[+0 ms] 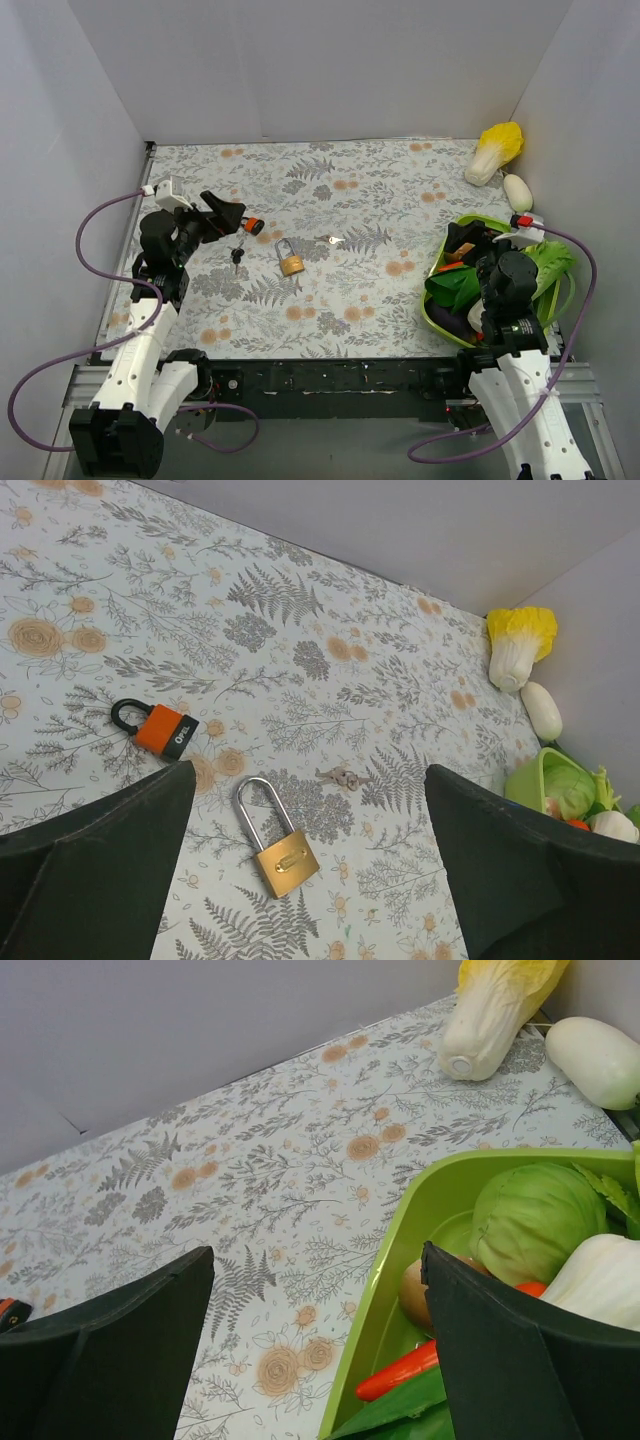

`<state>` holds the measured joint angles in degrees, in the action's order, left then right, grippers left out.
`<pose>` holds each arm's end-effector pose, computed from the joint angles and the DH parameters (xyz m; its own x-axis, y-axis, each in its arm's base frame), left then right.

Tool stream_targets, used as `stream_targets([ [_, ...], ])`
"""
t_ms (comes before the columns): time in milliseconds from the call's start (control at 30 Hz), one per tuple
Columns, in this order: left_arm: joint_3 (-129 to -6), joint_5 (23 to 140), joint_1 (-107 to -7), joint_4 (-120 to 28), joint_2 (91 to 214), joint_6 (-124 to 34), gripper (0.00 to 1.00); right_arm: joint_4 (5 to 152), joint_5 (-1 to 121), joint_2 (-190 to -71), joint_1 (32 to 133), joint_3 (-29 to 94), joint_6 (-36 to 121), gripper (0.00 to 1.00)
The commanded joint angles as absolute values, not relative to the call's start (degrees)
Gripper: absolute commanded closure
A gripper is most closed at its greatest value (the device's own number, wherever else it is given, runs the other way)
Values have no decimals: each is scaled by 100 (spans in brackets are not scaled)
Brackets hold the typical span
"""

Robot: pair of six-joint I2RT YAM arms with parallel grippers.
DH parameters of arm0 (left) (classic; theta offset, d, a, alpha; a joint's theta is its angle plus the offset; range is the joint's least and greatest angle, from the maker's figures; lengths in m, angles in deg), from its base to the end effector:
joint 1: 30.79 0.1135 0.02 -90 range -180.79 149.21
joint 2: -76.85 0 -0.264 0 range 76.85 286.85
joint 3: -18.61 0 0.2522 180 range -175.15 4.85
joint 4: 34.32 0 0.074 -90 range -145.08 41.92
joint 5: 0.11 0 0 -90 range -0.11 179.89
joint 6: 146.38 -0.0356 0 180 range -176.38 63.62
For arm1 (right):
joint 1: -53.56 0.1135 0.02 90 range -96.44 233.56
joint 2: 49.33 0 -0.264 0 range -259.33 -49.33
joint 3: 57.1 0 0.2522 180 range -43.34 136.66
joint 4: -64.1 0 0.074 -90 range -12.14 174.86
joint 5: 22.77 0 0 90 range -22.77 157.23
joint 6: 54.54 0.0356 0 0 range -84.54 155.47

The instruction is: Unlock with the key

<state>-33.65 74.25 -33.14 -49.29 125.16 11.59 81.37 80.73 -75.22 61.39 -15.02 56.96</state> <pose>0.2017 -0.0179 0.3073 -0.3533 -0.8789 -0.3204 -0.0631 0.3641 -0.9292 0.1332 0.0099 0.2970 0.0188 0.3623 -0.9319 0.0987 0.9268 0.3623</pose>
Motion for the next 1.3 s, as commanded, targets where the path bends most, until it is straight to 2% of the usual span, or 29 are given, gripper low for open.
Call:
stream_targets([
  [0, -3462, 6987, -3299, -4669, 12518, 1226, 2, 8383, 8270, -7543, 6112, -1109, 5647, 8],
  [167, -3636, 6923, -3299, -4667, 12913, 1507, 2, 8576, 8376, -7525, 6112, -985, 5515, 8],
  [300, -3594, 7003, -3299, -4264, 12712, 1657, 2, 8708, 8332, -7490, 6112, -897, 5445, 8],
  [567, -4462, 6915, -3307, -4166, 13379, 1772, 2, 8920, 8077, -7700, 6112, -678, 5270, 18],
  [667, -4893, 7142, -3596, -4228, 13722, 1553, 2, 8972, 7656, -7937, 6120, -494, 5032, 24],
  [767, -5245, 7975, -4614, -4376, 14117, 719, 3, 8964, 7225, -8245, 6120, -353, 5014, 28],
  [800, -5281, 7987, -4965, -4386, 14214, 569, 3, 8938, 7102, -8333, 6138, -344, 5058, 29],
  [867, -5142, 7611, -4995, -4273, 14434, 584, 3, 8772, 6759, -8571, 6173, -370, 5260, 31],
  [967, -4825, 7451, -4986, -4306, 14461, 480, 2, 8525, 6520, -8938, 6611, -475, 5374, 31],
  [1067, -4587, 7513, -4986, -4150, 14312, 427, 2, 8472, 7450, -9509, 7717, -405, 5270, 31],
  [1133, -4560, 7460, -4986, -4096, 14311, 313, 2, 8445, 7663, -10131, 8419, -187, 5190, 31],
  [1267, -4525, 7661, -4986, -4105, 14303, 172, 2, 8226, 6786, -11294, 8625, 262, 5278, 30],
])
